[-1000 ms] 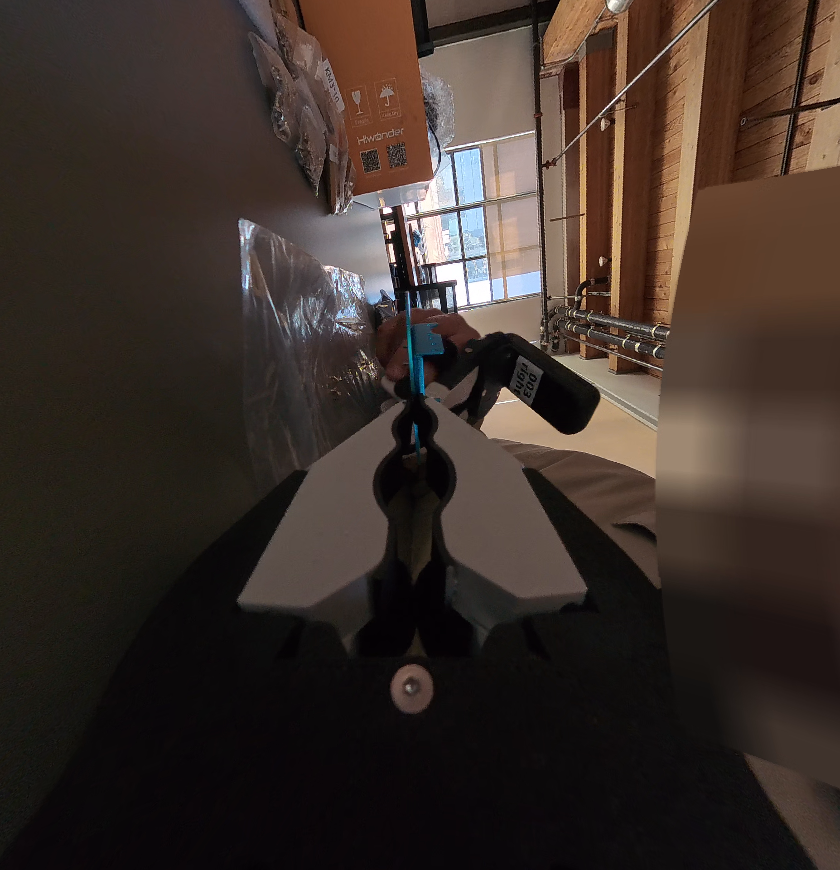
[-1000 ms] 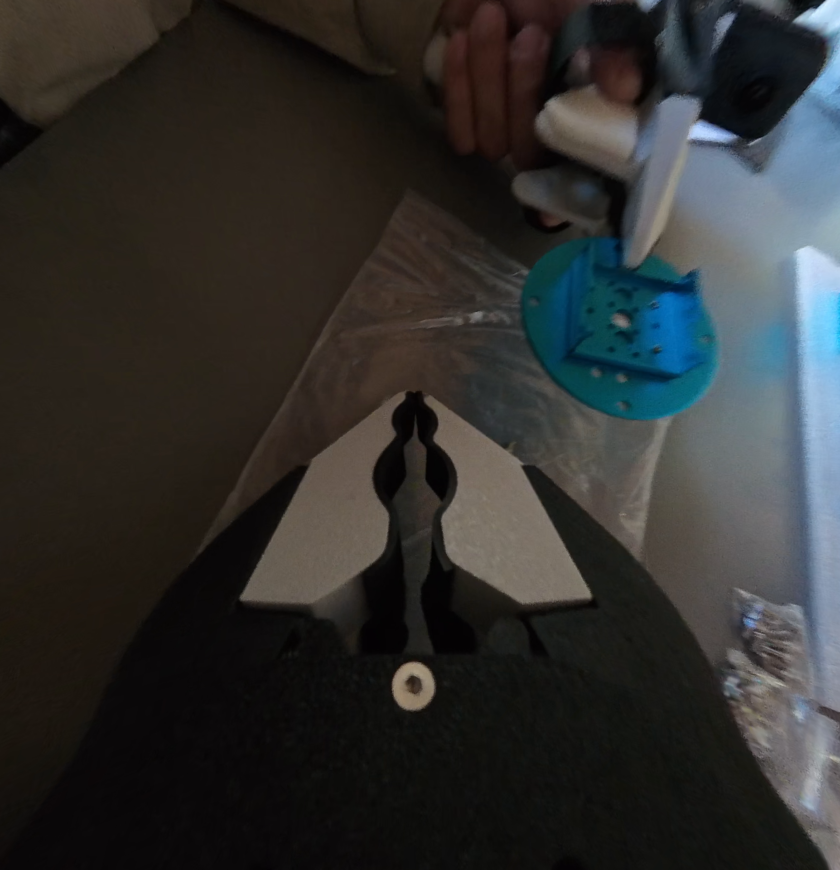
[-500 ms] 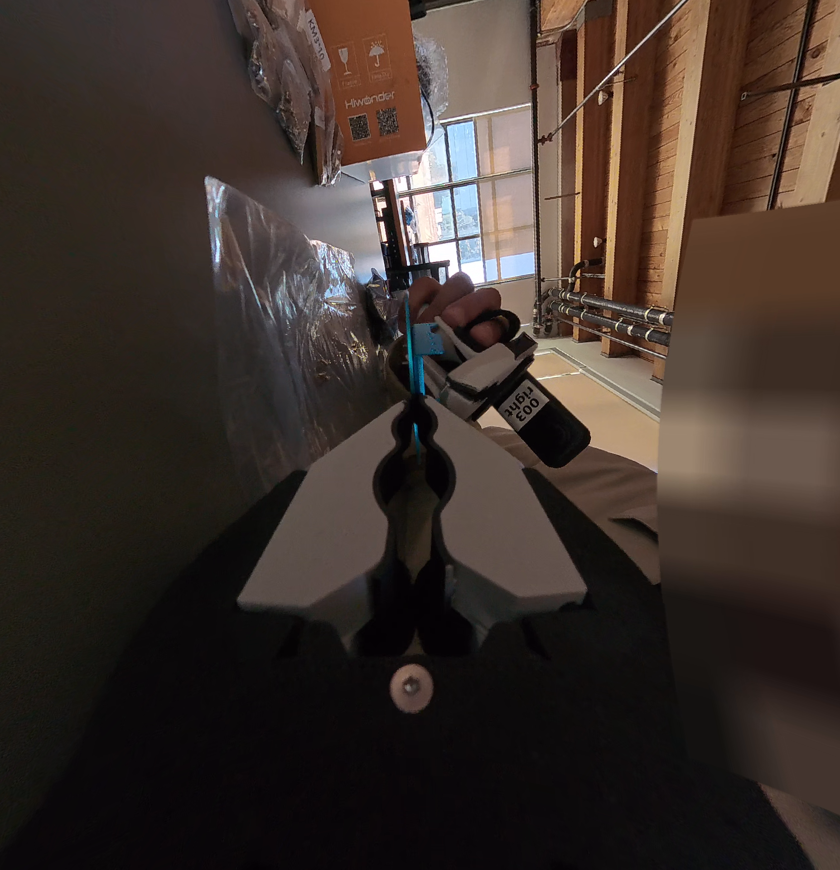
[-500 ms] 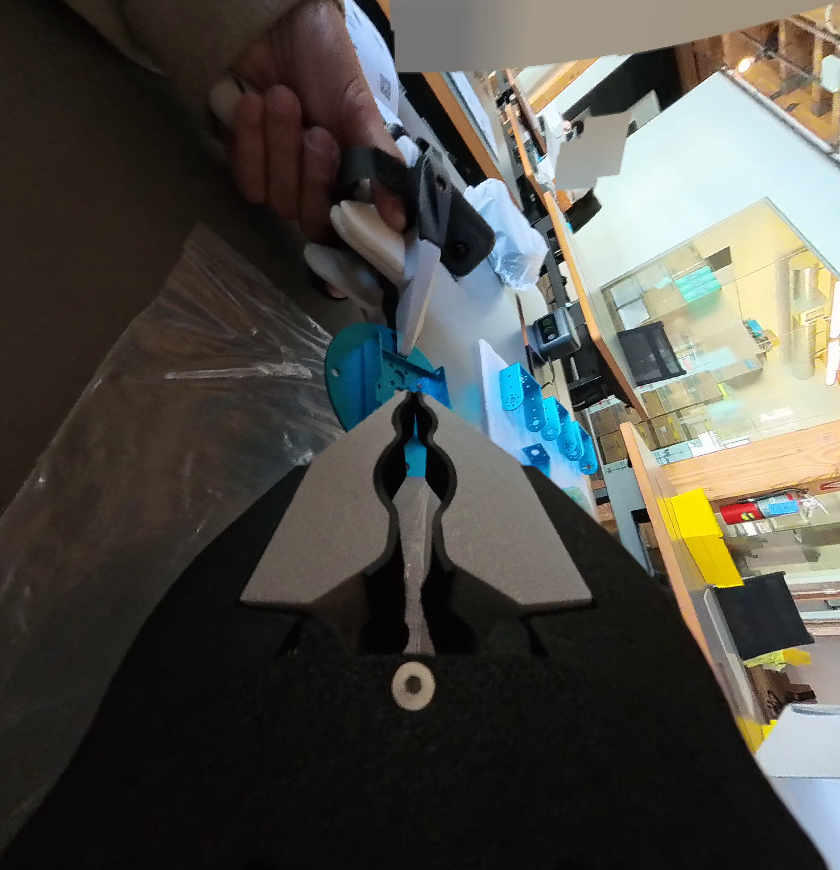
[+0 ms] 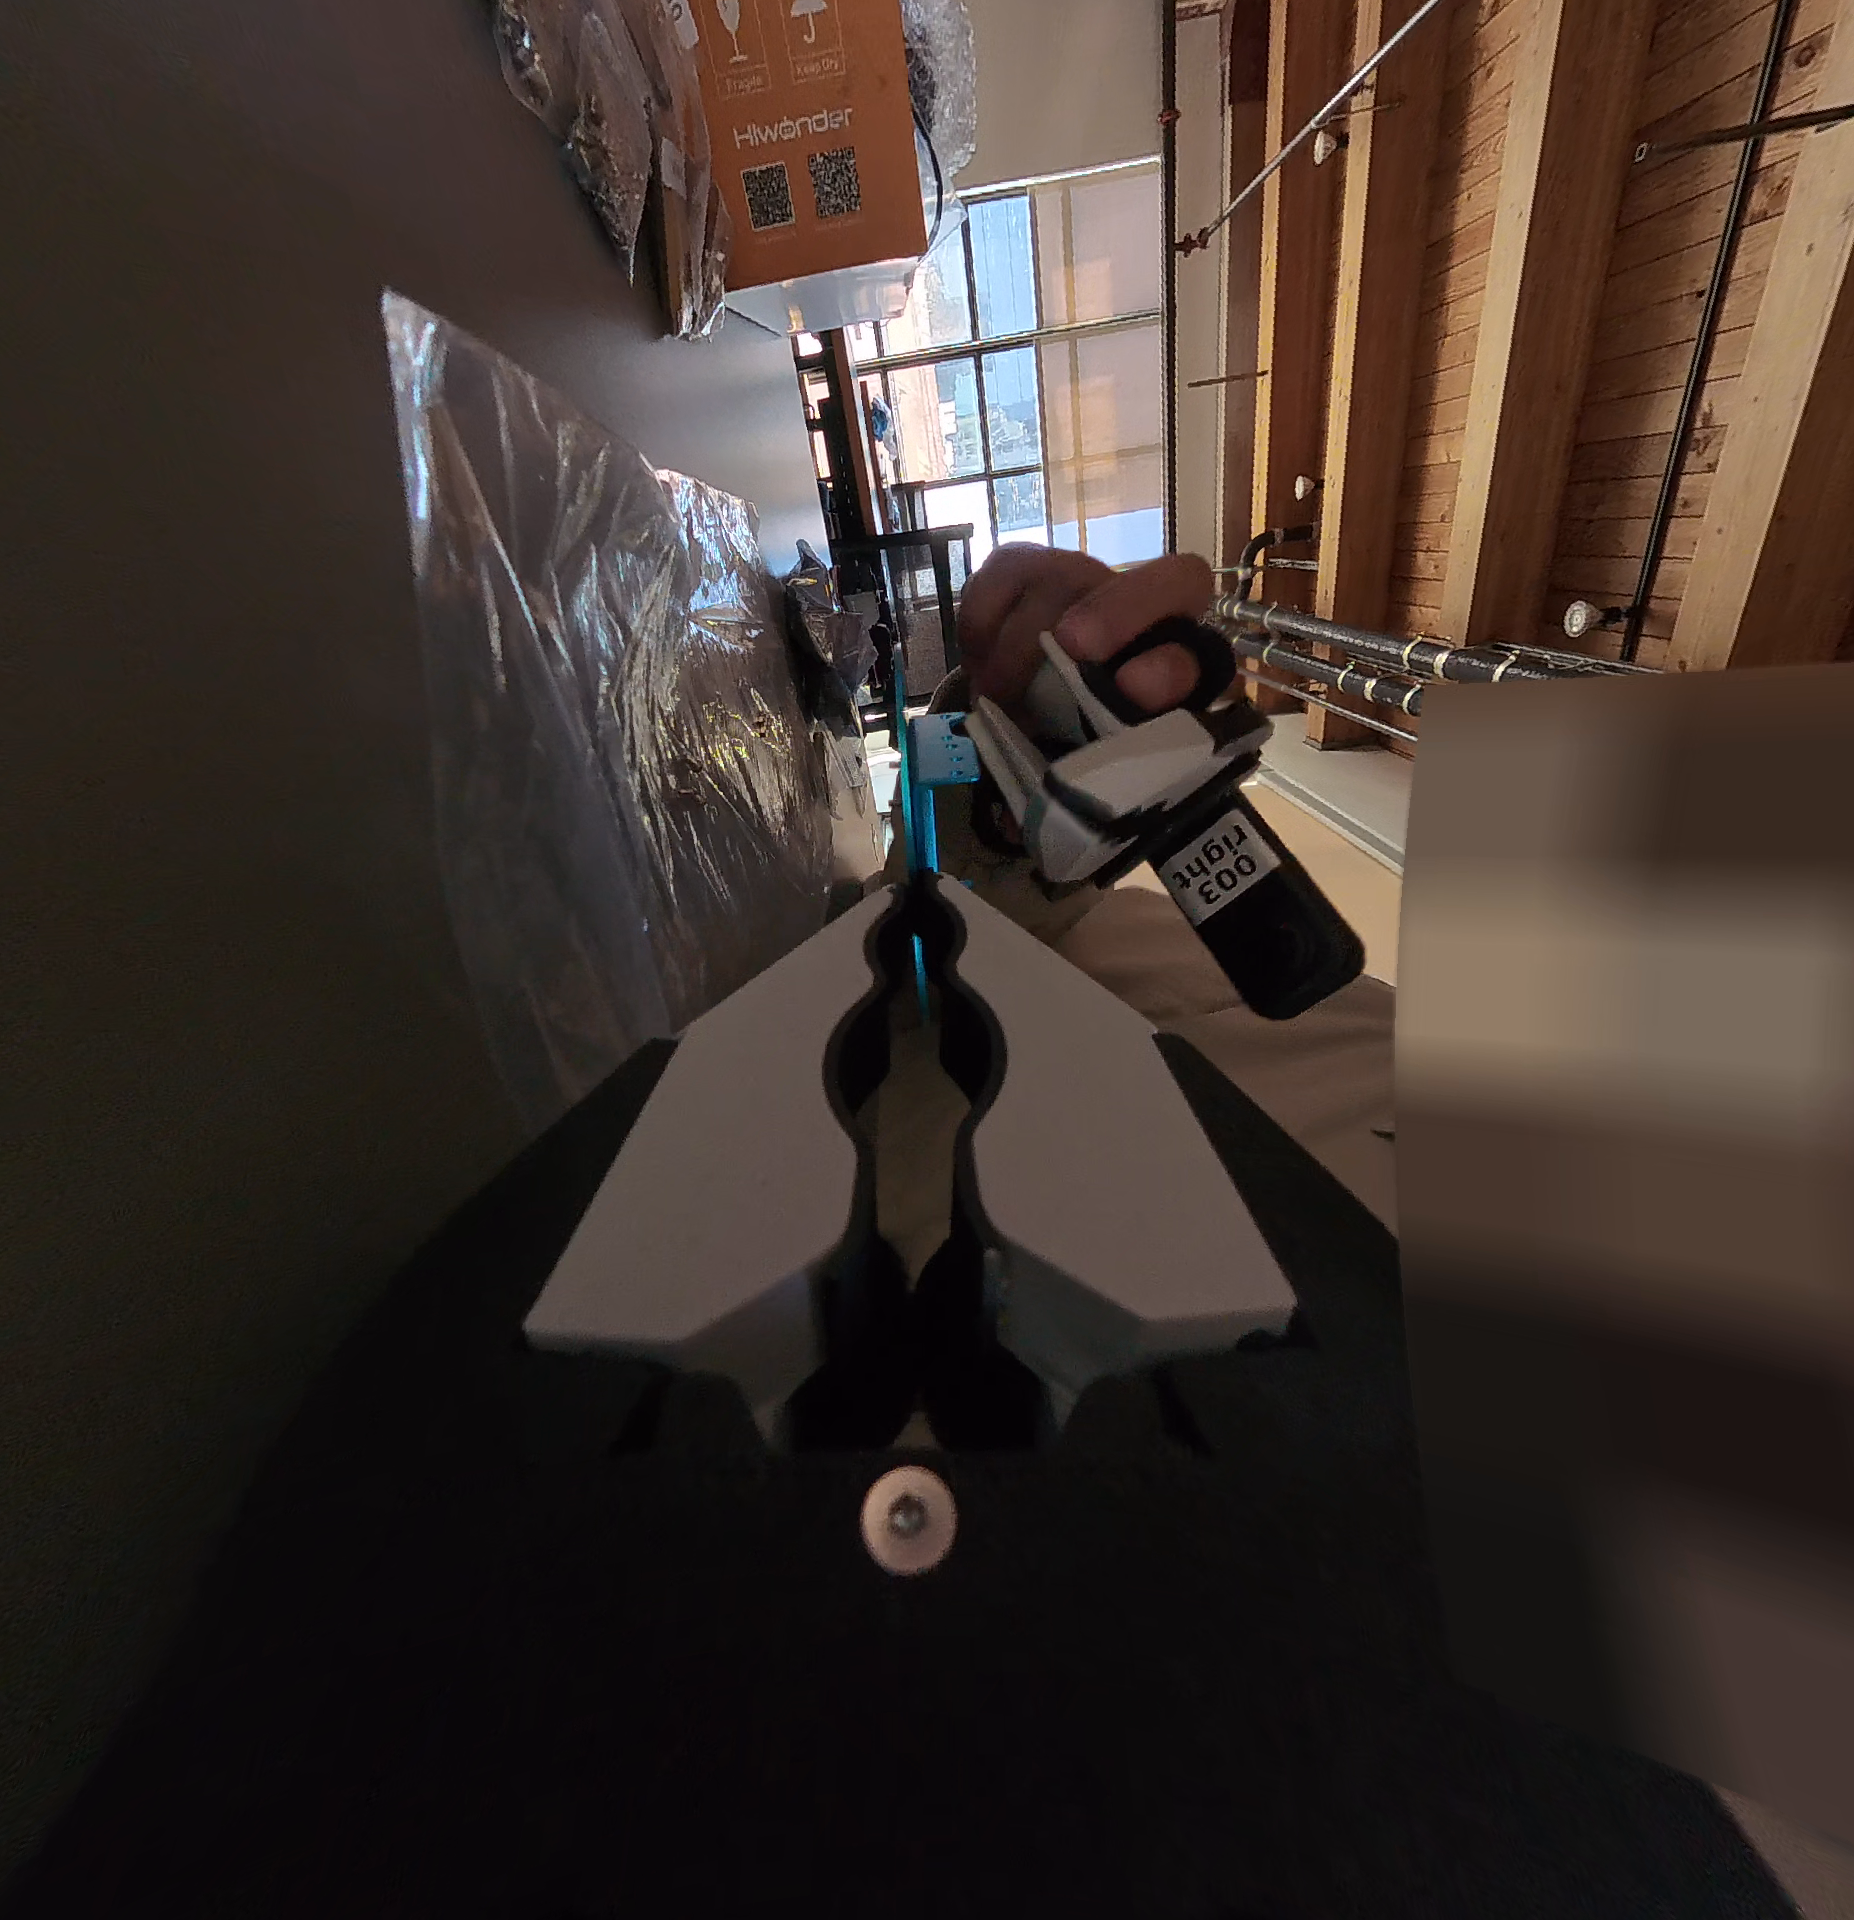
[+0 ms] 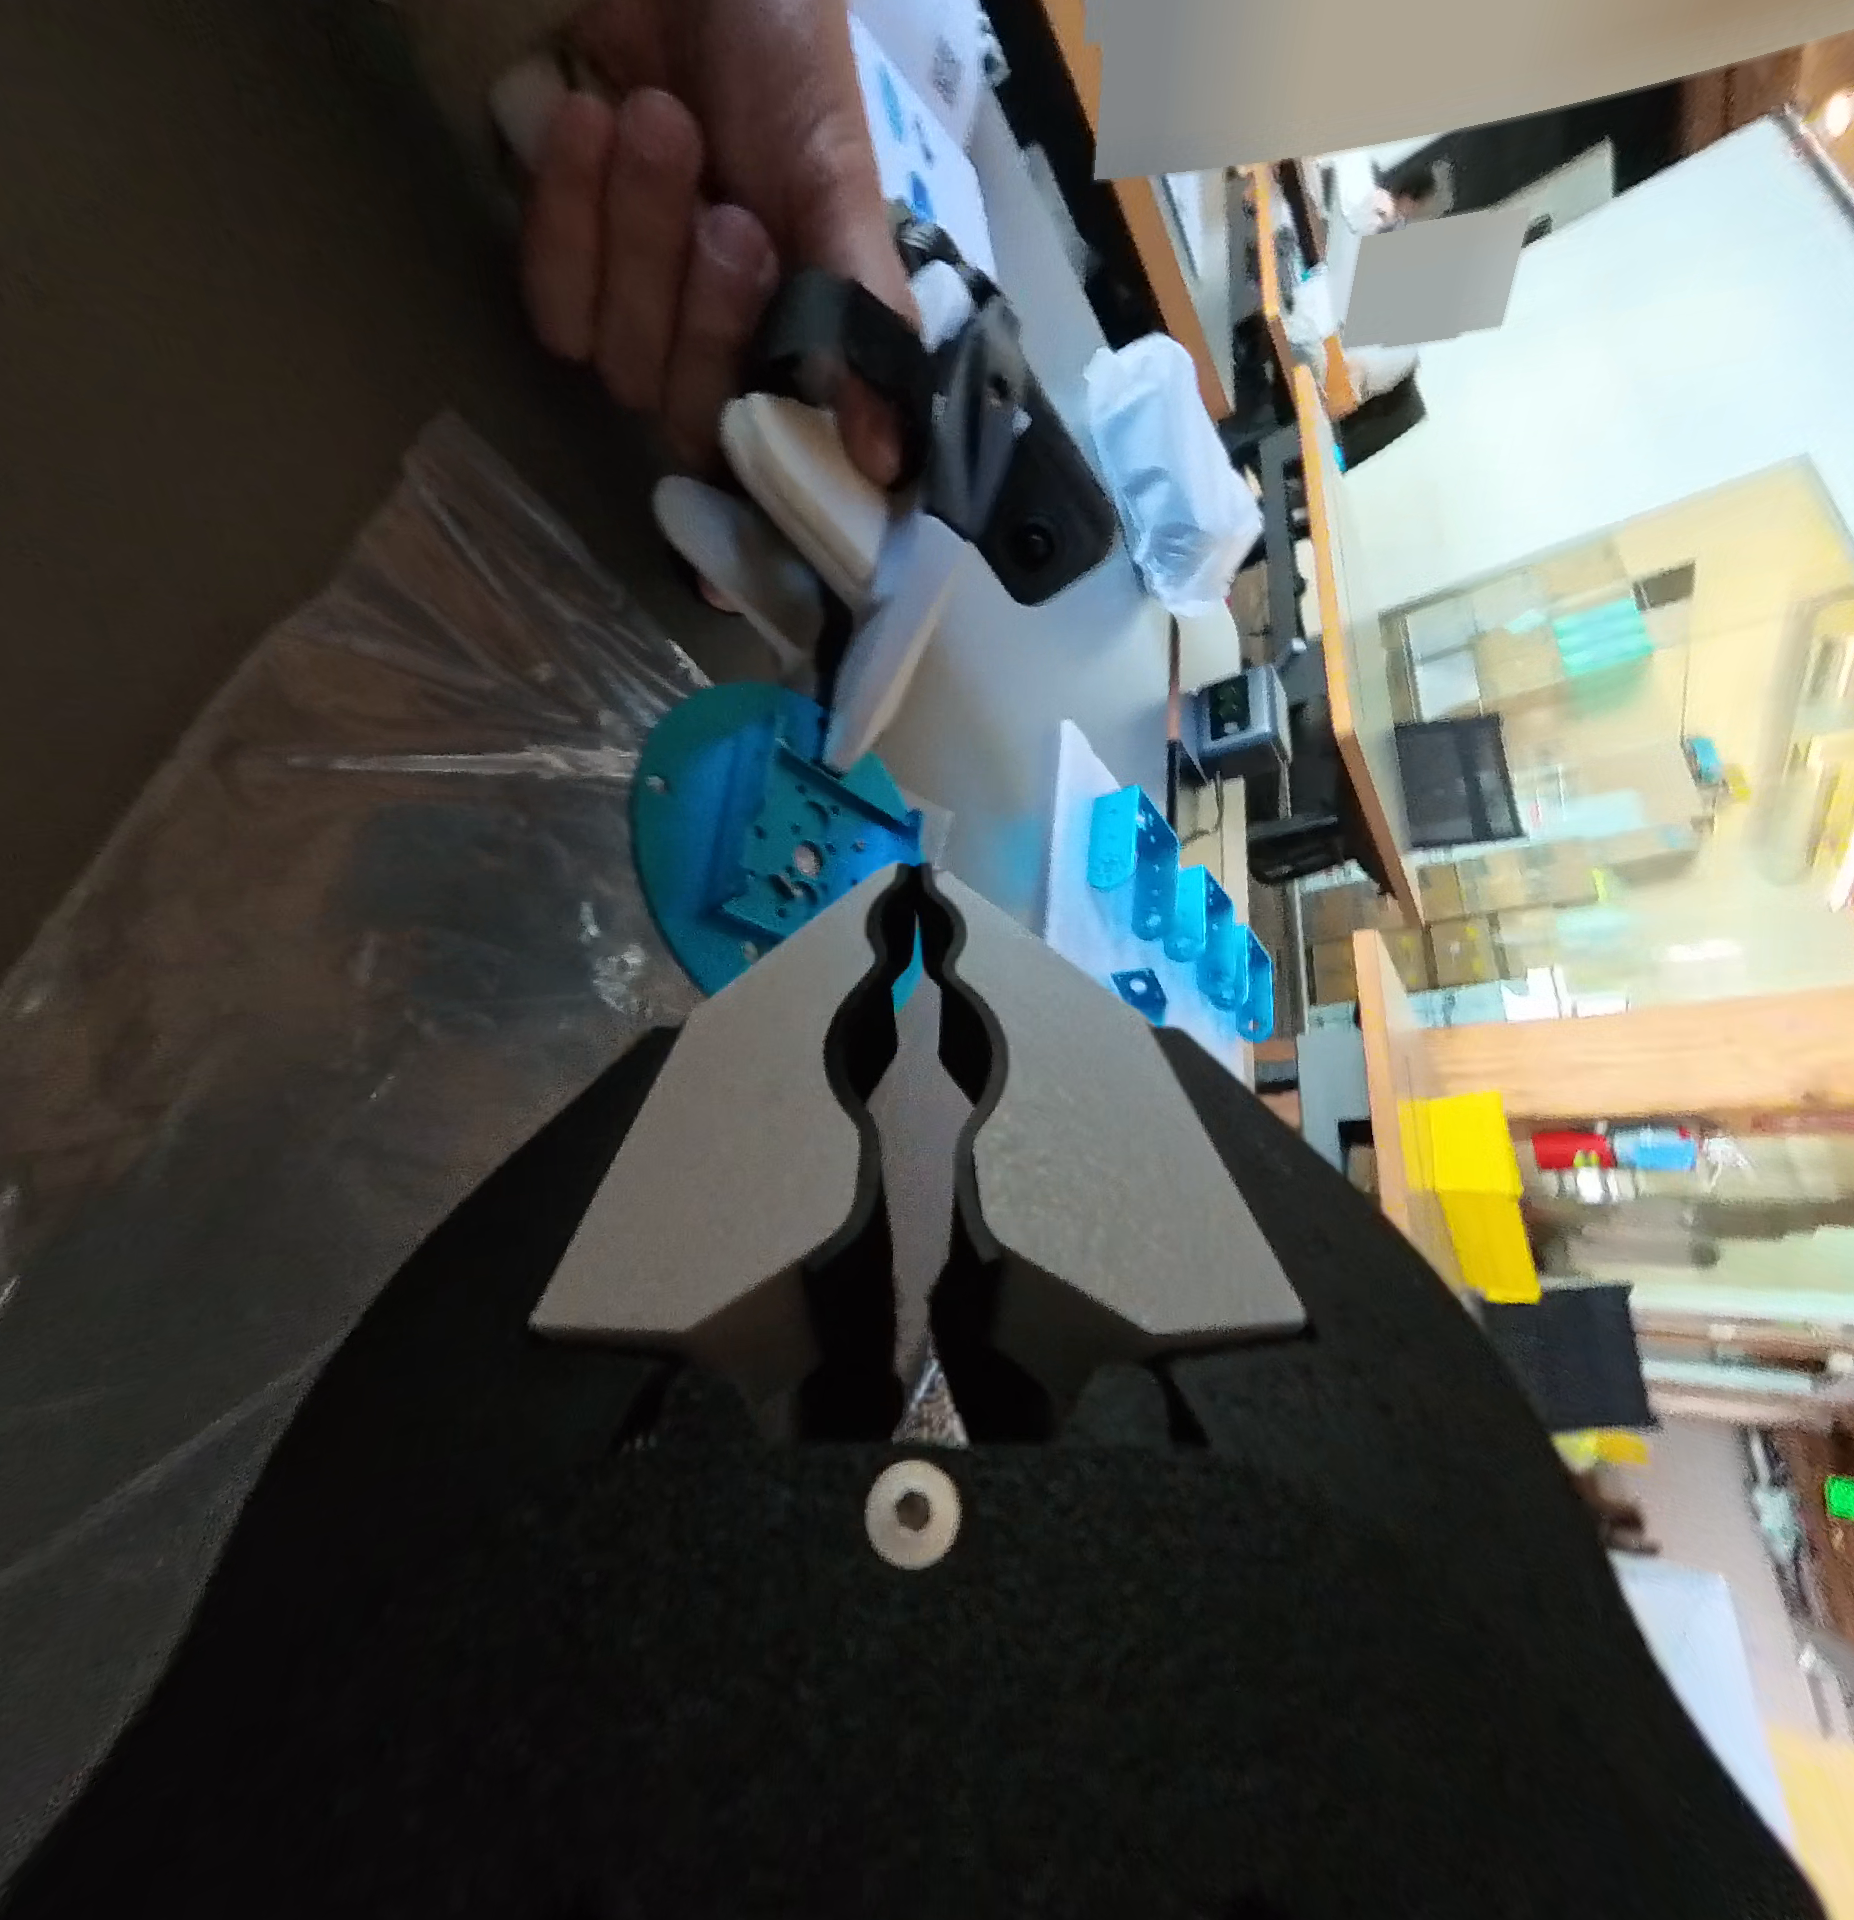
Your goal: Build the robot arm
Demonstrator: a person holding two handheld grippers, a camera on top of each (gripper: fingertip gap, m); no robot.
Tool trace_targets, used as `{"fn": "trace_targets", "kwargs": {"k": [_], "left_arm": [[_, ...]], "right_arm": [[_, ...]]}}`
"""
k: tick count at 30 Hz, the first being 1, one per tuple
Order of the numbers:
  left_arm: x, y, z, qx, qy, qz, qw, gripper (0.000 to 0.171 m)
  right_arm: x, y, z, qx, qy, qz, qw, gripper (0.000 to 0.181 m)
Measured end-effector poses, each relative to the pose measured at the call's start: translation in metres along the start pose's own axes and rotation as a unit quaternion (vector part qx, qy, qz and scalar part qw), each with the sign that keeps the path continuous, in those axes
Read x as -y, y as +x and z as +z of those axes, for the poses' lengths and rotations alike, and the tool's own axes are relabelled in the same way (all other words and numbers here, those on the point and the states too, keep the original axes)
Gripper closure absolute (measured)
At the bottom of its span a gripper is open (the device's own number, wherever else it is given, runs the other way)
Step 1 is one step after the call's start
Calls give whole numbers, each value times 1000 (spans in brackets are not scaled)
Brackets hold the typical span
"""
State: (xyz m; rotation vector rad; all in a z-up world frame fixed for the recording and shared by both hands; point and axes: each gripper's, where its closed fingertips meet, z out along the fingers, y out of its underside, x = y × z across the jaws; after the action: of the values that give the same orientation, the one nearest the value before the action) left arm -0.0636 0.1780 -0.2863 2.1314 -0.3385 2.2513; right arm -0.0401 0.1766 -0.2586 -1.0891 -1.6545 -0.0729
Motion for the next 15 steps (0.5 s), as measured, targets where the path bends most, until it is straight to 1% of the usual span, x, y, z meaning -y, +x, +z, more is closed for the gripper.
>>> {"fn": "trace_targets", "kwargs": {"k": [1,2,3,4,5,6,8,9,11,13,15], "left_arm": [[0,0,0,-1,-1,0,1000,171],[-1,1,0,-2,-4,0,1000,171],[-3,1,1,-4,-10,0,1000,171],[-4,2,2,-5,-15,1,1000,171],[-6,2,3,-5,-19,2,1000,171],[-7,2,3,-6,-26,2,1000,171],[-9,2,4,-8,-33,0,999,171],[-9,1,4,-5,-31,1,999,171],[-9,2,3,-10,-31,-3,999,171],[-7,2,2,-11,-28,-4,1000,171],[-7,2,2,-11,-26,-5,1000,171]], "right_arm": [[-4,4,-1,-8,-9,30,999,181],[-8,5,-2,2,-17,73,997,181],[-9,1,-4,32,-13,120,992,181],[-6,-2,-7,66,8,161,985,181],[-2,-7,-10,103,31,187,976,168],[1,-12,-14,145,45,202,967,167],[10,-24,-22,226,73,205,950,174],[12,-22,-20,238,81,196,948,173],[9,-19,-16,257,73,164,950,175],[9,-25,-14,305,67,149,938,175],[4,-28,-9,343,48,162,924,174]]}}
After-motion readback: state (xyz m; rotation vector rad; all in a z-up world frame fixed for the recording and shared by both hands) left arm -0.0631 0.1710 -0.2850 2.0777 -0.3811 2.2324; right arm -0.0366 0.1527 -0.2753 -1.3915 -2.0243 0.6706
